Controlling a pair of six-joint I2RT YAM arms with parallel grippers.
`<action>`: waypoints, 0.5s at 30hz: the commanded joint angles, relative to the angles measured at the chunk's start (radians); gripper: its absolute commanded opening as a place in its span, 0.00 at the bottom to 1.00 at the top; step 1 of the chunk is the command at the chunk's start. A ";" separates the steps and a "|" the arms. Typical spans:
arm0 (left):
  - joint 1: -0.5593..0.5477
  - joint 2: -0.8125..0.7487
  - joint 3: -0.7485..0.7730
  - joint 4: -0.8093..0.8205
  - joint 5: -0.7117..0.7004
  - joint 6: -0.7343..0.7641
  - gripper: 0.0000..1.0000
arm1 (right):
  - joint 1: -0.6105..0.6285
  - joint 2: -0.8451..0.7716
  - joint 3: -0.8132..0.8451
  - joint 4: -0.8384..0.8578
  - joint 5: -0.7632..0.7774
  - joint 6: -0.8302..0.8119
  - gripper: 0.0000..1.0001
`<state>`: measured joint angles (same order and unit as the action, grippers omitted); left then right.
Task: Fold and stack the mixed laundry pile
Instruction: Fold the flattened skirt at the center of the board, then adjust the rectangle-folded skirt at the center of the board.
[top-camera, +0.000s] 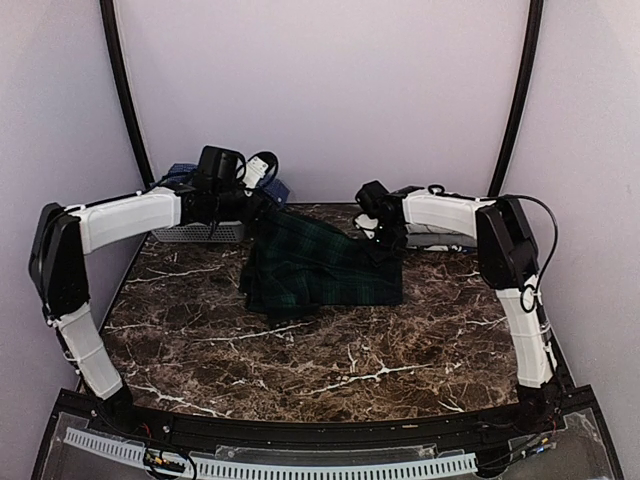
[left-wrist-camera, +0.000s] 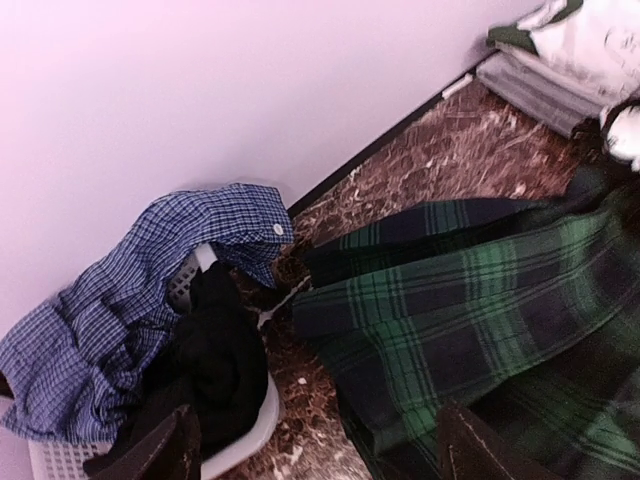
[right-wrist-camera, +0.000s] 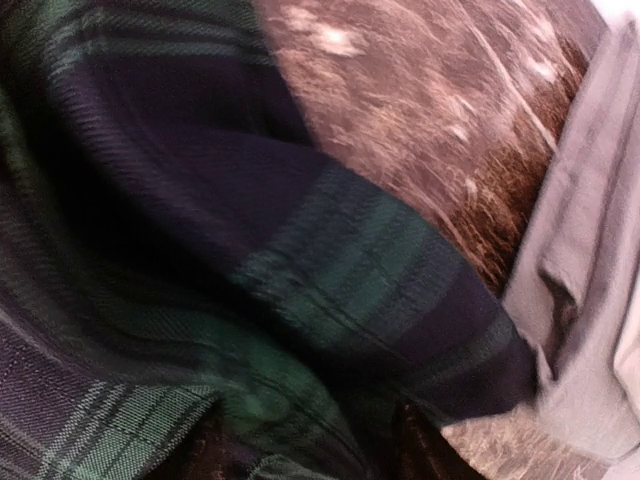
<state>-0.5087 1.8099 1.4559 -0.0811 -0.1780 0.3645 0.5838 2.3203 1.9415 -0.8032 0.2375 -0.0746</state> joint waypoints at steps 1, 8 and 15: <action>0.006 -0.236 -0.123 -0.173 0.117 -0.327 0.81 | -0.025 -0.135 -0.005 0.003 0.007 0.045 0.63; -0.010 -0.478 -0.403 -0.198 0.303 -0.597 0.75 | -0.049 -0.330 -0.063 -0.014 -0.061 0.067 0.74; -0.128 -0.639 -0.676 -0.074 0.370 -0.663 0.68 | 0.042 -0.534 -0.394 0.077 -0.299 0.023 0.63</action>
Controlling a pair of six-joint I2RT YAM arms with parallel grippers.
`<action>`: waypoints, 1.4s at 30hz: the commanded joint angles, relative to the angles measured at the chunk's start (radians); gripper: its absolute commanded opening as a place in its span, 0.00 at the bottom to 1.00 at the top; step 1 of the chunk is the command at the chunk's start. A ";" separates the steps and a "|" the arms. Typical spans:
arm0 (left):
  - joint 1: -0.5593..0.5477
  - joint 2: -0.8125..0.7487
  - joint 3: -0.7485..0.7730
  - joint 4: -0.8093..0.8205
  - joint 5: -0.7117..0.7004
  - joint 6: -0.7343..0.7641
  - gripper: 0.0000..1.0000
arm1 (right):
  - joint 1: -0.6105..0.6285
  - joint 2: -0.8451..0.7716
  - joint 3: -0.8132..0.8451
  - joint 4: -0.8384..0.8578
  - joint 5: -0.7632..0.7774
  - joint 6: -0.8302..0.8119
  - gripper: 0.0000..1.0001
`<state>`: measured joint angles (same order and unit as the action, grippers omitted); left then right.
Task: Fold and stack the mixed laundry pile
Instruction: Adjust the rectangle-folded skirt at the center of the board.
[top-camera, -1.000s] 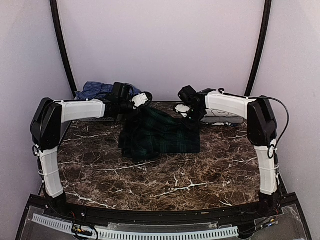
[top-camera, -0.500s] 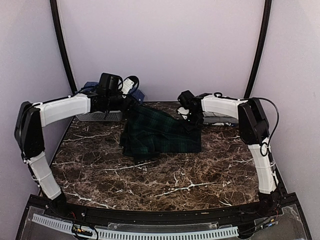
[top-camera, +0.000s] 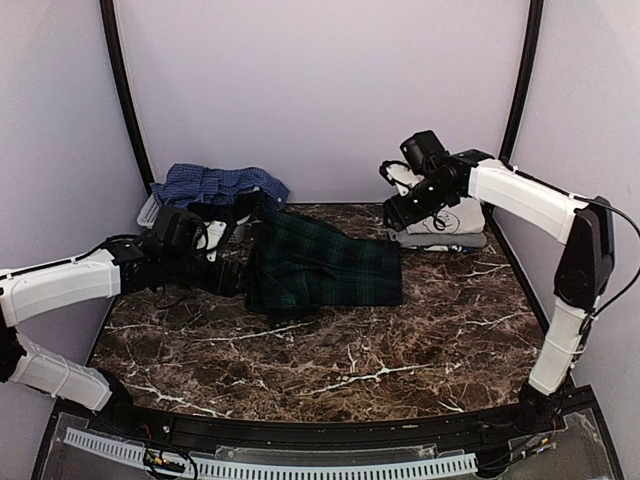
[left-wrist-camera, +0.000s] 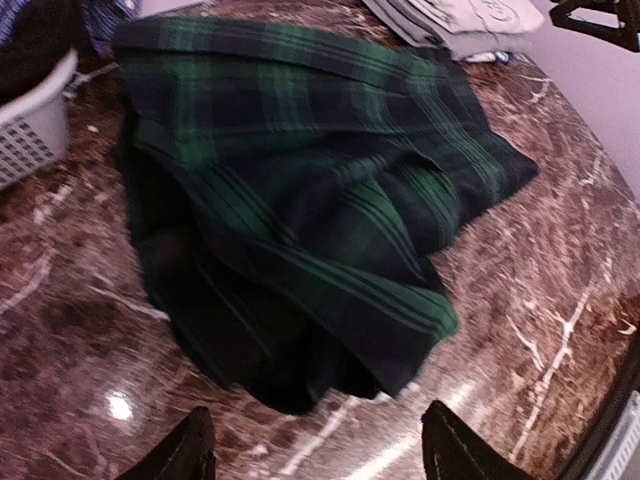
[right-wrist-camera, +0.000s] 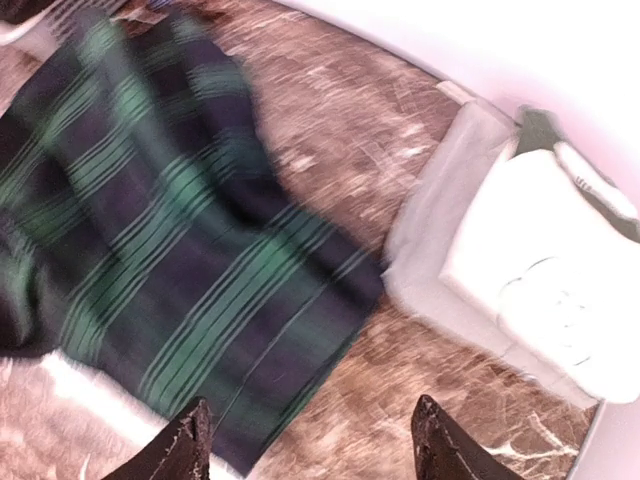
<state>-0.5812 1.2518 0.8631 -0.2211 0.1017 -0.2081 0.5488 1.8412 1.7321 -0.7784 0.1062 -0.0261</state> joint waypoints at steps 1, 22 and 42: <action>-0.061 -0.075 -0.096 0.078 0.109 -0.112 0.67 | 0.099 -0.070 -0.231 0.071 -0.185 -0.038 0.62; -0.097 0.293 -0.260 0.623 0.258 -0.138 0.61 | 0.220 0.190 -0.324 0.156 -0.049 -0.132 0.66; -0.043 0.009 -0.232 0.268 -0.209 -0.012 0.00 | 0.151 0.228 -0.360 0.125 0.013 -0.121 0.34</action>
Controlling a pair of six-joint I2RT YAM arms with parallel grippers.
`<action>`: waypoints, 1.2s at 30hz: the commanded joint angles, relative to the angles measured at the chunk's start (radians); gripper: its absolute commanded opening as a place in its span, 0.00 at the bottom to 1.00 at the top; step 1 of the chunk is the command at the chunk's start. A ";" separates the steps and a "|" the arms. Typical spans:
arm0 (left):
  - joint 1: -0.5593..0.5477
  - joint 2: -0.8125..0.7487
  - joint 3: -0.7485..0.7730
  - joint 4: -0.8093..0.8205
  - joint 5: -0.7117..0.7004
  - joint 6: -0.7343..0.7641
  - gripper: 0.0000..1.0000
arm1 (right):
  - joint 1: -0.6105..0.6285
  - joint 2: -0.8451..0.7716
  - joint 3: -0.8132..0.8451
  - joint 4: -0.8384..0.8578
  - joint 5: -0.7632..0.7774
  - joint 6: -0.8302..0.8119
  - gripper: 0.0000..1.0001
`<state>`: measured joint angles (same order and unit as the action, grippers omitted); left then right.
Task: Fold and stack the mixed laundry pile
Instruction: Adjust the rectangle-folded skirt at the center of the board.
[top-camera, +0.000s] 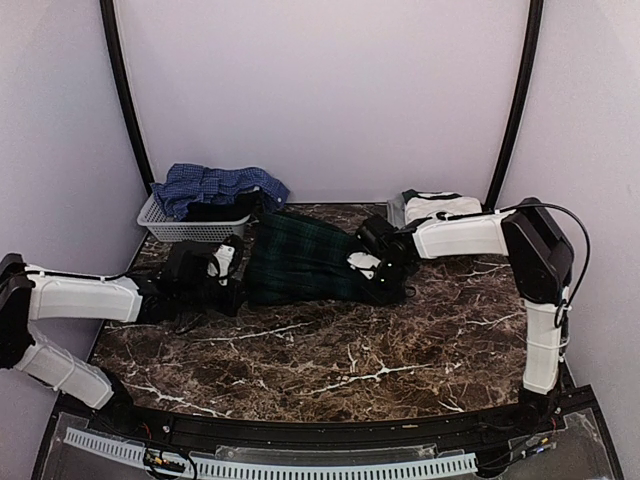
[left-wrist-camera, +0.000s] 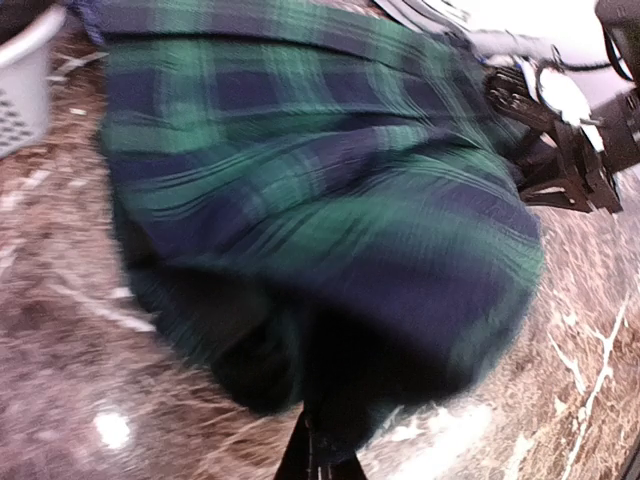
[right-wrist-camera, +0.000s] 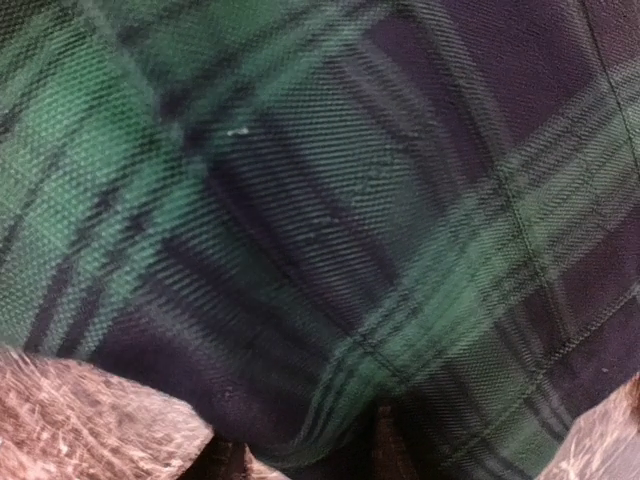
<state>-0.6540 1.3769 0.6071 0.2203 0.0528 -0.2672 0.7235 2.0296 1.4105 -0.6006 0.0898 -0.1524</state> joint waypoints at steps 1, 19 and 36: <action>0.036 -0.130 0.036 -0.193 -0.179 0.058 0.00 | -0.025 0.042 -0.041 -0.054 0.030 0.002 0.28; 0.072 -0.238 0.301 -0.686 -0.324 0.036 0.54 | 0.225 -0.127 -0.042 -0.281 -0.277 0.031 0.19; -0.155 -0.152 0.274 -0.583 -0.063 -0.204 0.65 | -0.075 -0.201 0.116 -0.170 -0.271 0.080 0.73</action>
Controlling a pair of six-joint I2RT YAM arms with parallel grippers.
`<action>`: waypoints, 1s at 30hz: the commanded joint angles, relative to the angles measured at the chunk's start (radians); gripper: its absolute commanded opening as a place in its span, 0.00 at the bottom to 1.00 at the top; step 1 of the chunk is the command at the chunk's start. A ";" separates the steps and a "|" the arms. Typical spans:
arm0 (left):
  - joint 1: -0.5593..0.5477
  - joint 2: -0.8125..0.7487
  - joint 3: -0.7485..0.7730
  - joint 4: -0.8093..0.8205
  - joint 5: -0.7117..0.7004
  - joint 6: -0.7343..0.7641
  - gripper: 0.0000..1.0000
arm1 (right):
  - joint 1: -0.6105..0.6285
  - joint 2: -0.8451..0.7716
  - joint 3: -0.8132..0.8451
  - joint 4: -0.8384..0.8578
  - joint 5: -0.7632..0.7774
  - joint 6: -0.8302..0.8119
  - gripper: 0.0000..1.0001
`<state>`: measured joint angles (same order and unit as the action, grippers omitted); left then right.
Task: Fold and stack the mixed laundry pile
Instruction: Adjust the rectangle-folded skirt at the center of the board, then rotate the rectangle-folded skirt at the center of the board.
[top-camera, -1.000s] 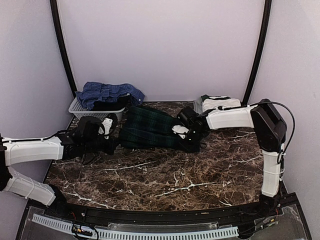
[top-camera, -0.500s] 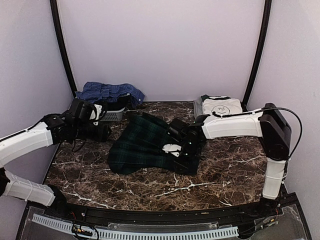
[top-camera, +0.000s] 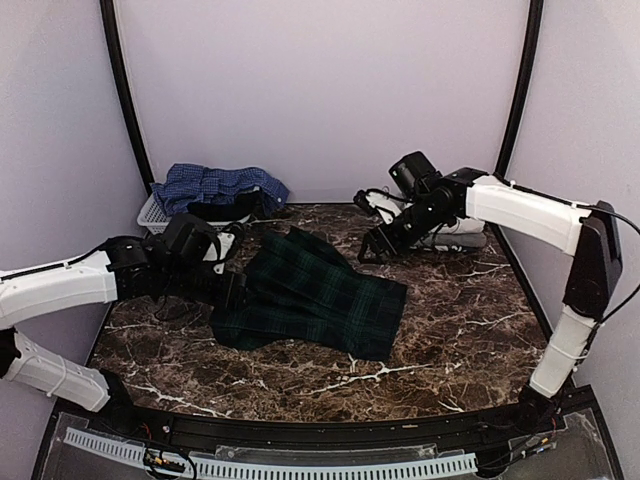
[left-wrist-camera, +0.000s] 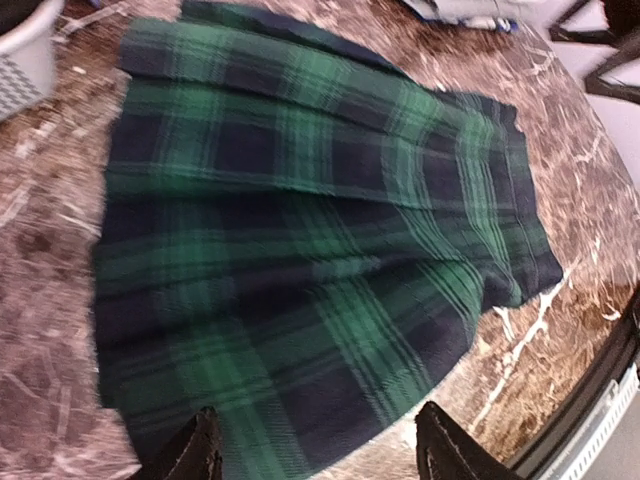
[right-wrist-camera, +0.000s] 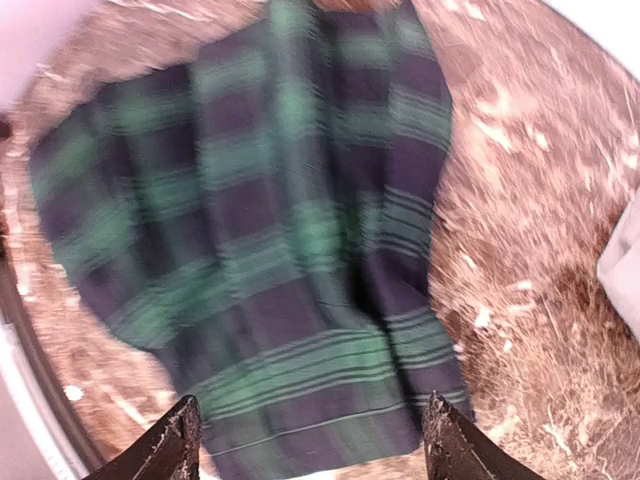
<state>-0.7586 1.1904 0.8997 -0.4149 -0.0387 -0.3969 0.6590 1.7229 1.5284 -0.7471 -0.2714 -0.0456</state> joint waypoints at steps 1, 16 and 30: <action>-0.060 0.062 -0.021 0.062 0.030 -0.081 0.65 | -0.023 0.128 -0.003 -0.010 0.094 -0.029 0.73; 0.138 0.369 -0.004 0.103 0.010 -0.103 0.49 | -0.034 0.215 -0.191 0.058 -0.041 0.007 0.37; 0.370 0.639 0.559 0.006 -0.045 0.187 0.59 | 0.201 -0.110 -0.366 0.241 -0.286 0.317 0.67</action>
<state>-0.4332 1.8744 1.2724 -0.3546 -0.0429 -0.3370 0.9218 1.7424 1.1648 -0.5488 -0.5602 0.2108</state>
